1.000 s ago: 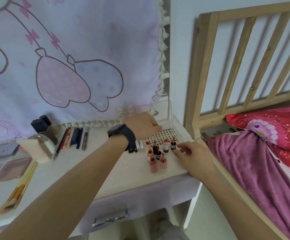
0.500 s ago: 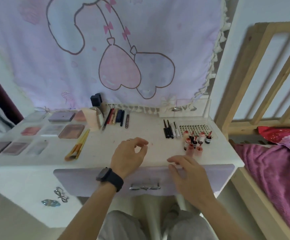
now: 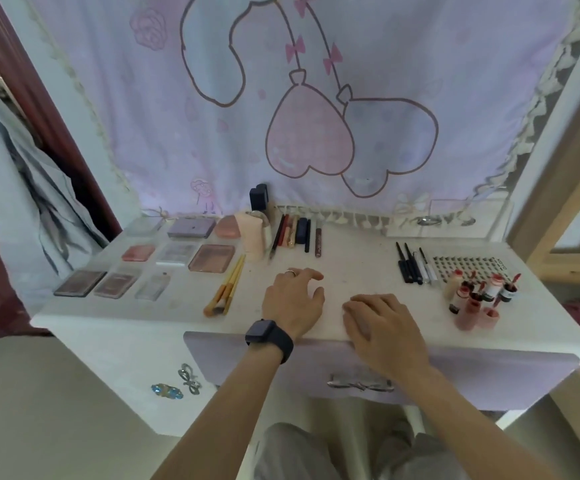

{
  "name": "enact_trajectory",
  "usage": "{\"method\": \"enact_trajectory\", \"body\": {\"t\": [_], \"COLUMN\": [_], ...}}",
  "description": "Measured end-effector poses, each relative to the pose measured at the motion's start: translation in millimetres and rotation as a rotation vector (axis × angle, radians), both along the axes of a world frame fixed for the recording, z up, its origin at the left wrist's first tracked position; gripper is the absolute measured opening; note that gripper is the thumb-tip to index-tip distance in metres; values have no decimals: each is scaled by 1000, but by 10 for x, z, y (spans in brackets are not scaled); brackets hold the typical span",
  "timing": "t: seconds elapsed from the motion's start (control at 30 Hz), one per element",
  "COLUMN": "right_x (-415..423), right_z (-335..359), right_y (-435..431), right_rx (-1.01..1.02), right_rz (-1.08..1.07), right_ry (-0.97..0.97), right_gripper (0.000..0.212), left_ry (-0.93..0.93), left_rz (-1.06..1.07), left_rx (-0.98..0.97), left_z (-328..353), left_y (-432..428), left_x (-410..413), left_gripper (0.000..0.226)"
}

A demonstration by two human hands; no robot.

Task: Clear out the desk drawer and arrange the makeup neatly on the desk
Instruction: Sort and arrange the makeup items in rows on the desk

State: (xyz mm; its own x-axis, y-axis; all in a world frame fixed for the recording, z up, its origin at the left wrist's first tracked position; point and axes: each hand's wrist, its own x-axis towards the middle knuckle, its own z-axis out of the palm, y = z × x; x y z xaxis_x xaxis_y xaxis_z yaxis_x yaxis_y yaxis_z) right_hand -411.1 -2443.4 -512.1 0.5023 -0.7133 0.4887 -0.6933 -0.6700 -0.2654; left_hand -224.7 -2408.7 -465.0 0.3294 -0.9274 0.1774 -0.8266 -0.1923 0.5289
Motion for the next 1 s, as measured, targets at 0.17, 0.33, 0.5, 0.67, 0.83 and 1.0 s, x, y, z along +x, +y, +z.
{"method": "enact_trajectory", "body": {"t": [0.17,0.33,0.5,0.67,0.83,1.0], "right_x": [33,55,55,59,54,44], "right_z": [-149,-154,-151,-140,-129,-62], "right_y": [-48,-44,-39,-27,-9,12], "right_rx": [-140,-159,-159,-175,-169,-98], "right_rz": [-6,-5,-11,-32,-35,-27], "right_ry": [-91,-108,-125,-127,-148,-168], "right_gripper": [26,23,20,20,19,19], "left_ry": [-164,-340,-545,-623,-406,-291], "left_rz": [-18,-9,-10,-2,19,-56], "left_rx": [47,79,82,102,225,136], "left_z": [-26,-54,-10,50,99,125], "left_y": [-481,-925,-1062,-896,-724,-343], "left_x": [101,96,24,5,97,51], "left_gripper": [43,42,48,31,28,26]}}
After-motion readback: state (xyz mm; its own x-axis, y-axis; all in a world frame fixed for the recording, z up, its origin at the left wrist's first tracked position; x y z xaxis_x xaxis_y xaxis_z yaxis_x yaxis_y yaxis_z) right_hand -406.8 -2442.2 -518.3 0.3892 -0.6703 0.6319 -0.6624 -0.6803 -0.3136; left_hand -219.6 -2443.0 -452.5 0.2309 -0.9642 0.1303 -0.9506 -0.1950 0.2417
